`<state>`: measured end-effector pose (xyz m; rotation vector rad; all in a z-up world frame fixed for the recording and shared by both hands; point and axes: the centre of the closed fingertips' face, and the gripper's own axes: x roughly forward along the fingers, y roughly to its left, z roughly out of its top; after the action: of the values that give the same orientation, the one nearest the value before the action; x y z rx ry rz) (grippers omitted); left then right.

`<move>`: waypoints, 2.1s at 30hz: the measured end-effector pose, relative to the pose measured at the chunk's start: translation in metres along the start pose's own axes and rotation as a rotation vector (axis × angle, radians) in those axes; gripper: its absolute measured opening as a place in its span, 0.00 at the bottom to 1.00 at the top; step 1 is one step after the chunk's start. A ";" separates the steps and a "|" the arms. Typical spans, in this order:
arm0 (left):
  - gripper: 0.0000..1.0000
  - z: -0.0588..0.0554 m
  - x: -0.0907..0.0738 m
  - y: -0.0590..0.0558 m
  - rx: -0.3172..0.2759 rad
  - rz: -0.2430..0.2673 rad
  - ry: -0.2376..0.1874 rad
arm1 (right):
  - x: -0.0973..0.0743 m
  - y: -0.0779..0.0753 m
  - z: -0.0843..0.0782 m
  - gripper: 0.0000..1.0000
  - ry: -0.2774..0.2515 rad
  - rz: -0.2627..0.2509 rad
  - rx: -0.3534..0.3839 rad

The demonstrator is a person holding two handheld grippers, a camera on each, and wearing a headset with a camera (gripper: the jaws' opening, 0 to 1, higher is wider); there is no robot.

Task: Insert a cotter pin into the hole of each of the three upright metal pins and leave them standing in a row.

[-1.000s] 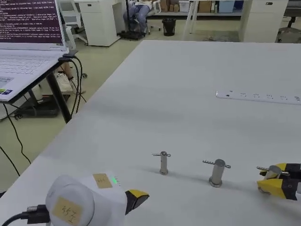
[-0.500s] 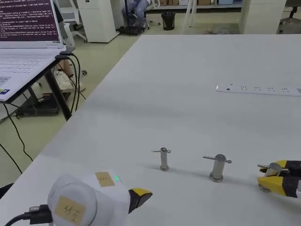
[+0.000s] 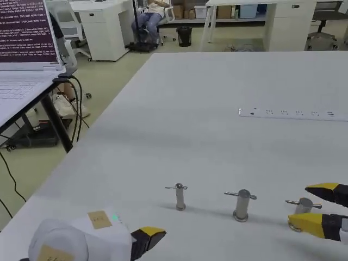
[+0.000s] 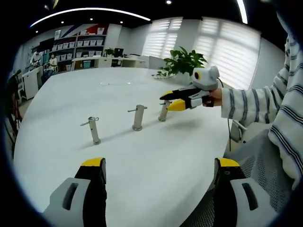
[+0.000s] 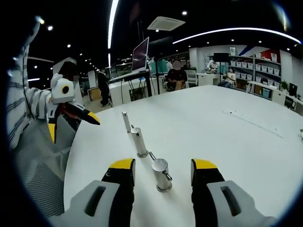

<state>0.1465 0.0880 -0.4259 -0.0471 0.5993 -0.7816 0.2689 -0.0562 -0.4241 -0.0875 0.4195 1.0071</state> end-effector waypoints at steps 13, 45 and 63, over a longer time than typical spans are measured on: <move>0.99 0.003 0.000 -0.005 -0.013 0.001 -0.016 | -0.031 0.003 0.006 0.79 -0.020 -0.107 0.132; 0.99 0.005 -0.044 0.053 -0.153 0.142 -0.094 | -0.062 0.069 -0.039 0.98 0.268 -0.129 0.299; 0.99 -0.032 -0.061 0.072 -0.233 0.194 -0.021 | -0.070 0.080 -0.053 0.98 0.315 -0.239 0.369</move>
<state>0.1431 0.1863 -0.4412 -0.2078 0.6625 -0.5206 0.1535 -0.0834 -0.4368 0.0365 0.8566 0.6680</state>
